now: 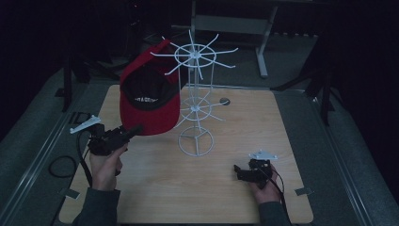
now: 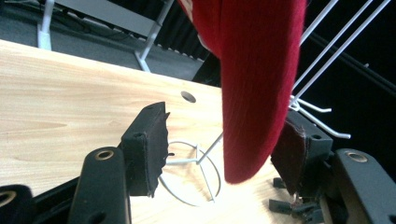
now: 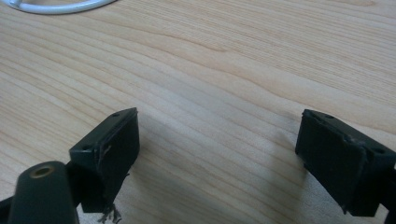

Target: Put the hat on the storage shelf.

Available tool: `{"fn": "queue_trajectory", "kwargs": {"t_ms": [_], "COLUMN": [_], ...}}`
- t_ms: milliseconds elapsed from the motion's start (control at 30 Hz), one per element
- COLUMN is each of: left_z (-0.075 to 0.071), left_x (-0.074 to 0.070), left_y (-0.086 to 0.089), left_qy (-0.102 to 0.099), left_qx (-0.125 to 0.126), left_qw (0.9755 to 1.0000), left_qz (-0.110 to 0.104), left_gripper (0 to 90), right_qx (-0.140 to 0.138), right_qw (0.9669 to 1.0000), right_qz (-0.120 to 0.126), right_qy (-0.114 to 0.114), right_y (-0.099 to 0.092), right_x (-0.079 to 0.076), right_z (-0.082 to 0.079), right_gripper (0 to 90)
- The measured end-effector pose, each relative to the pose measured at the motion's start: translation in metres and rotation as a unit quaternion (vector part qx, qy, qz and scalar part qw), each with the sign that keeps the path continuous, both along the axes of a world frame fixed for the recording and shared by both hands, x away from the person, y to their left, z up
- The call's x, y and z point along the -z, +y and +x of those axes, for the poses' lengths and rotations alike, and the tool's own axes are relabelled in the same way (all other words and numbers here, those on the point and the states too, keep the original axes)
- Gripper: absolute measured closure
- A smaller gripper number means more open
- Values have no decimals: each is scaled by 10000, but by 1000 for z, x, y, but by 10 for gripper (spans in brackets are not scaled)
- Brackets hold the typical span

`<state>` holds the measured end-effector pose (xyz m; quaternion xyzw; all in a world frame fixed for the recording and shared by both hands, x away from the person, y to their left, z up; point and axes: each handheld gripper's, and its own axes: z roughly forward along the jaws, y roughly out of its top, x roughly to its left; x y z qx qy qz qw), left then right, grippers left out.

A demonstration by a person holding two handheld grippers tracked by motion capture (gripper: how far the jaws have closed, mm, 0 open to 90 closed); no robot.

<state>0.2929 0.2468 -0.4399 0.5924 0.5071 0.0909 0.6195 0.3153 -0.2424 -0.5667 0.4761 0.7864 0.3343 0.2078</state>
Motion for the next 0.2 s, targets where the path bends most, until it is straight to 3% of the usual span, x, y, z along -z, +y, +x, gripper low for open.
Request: {"fn": "queue_trajectory", "kwargs": {"t_ms": [200], "left_z": [0], "left_x": [4], "left_y": [0], "left_qy": [4], "left_qx": [-10], "left_qw": [10000], "left_qz": [50], "left_gripper": [394], "right_qx": [-6], "right_qw": [10000], "right_qz": [-7], "right_qy": [-1], "right_y": [0], "right_x": [0], "right_z": [0], "right_gripper": [134]}}
